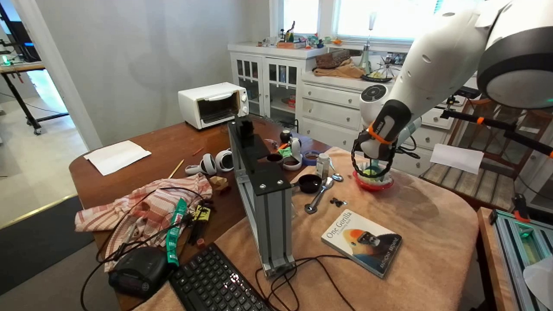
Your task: Use the blue ladle to scoop the green ball and put it in the grey masking tape hole
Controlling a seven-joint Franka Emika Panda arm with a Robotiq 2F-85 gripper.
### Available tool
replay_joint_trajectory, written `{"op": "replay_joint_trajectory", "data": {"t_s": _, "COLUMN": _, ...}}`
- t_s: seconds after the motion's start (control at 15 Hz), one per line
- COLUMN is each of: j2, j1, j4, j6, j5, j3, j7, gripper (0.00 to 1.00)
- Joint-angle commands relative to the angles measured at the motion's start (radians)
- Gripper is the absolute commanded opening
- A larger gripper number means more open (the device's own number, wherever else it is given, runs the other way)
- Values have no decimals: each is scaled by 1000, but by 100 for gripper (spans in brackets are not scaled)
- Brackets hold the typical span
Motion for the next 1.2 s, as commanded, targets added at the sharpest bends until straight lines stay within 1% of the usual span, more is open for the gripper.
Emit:
{"op": "replay_joint_trajectory", "data": {"t_s": 0.0, "j2": 9, "j1": 45, "j4": -17, "j6": 14, "j5": -8, "j3": -14, "j7": 129, "gripper": 35}}
{"op": "replay_joint_trajectory", "data": {"t_s": 0.27, "j2": 53, "j1": 99, "j4": -20, "j6": 23, "j5": -17, "j3": -38, "j7": 254, "gripper": 35}}
{"op": "replay_joint_trajectory", "data": {"t_s": 0.6, "j2": 148, "j1": 167, "j4": -10, "j6": 14, "j5": -18, "j3": -73, "j7": 404, "gripper": 35}}
{"op": "replay_joint_trajectory", "data": {"t_s": 1.0, "j2": 232, "j1": 196, "j4": 11, "j6": -16, "j5": -29, "j3": -79, "j7": 495, "gripper": 35}}
{"op": "replay_joint_trajectory", "data": {"t_s": 1.13, "j2": 243, "j1": 202, "j4": 15, "j6": -18, "j5": -34, "j3": -77, "j7": 505, "gripper": 35}}
